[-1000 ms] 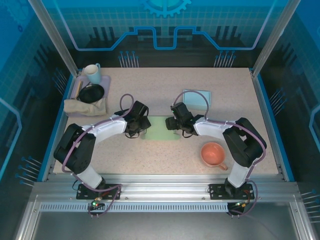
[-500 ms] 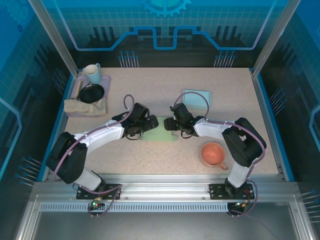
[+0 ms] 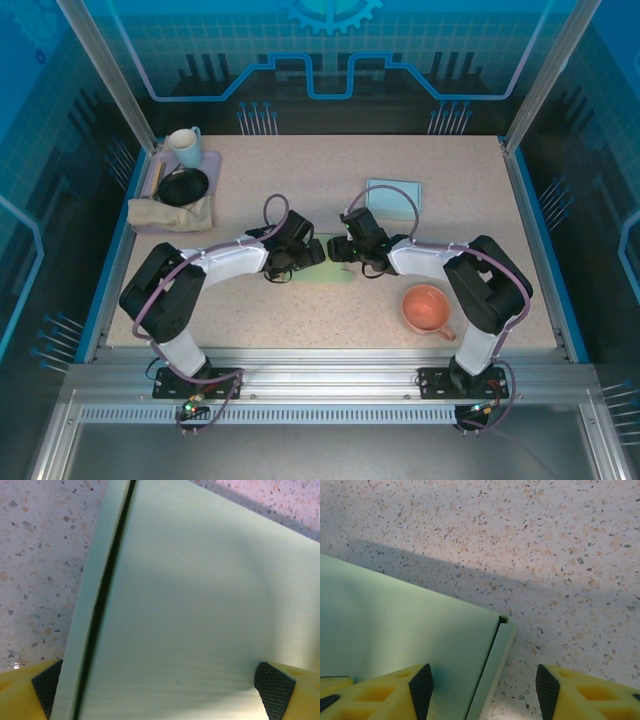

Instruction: Fold the paper box

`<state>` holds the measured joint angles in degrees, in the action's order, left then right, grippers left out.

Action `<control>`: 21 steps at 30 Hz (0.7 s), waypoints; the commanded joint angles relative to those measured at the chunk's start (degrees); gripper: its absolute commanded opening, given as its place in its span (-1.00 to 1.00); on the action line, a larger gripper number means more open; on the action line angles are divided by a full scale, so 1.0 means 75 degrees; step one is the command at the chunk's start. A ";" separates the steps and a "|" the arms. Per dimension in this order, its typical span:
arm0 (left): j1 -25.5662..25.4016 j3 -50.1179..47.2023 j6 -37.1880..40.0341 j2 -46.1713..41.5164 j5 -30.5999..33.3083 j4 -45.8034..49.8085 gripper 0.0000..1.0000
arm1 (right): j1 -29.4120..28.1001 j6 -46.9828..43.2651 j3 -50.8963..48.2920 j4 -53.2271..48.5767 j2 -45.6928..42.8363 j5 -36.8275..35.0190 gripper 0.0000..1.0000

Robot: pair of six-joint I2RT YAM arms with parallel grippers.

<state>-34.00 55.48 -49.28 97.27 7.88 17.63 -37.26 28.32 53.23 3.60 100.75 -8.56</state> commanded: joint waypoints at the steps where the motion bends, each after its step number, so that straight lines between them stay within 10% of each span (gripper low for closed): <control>1: -0.0032 0.0136 -0.0331 0.0374 -0.0072 0.0159 0.97 | -0.0130 0.0056 -0.0182 -0.0119 0.0061 0.0054 0.19; 21: -0.0037 0.0840 -0.0583 -0.0376 0.1011 0.1961 0.98 | -0.0149 0.0292 -0.0283 0.0022 0.0125 -0.0184 0.17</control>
<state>-34.35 60.64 -52.60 98.26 11.90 26.63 -37.41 29.65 52.42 5.28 100.75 -9.43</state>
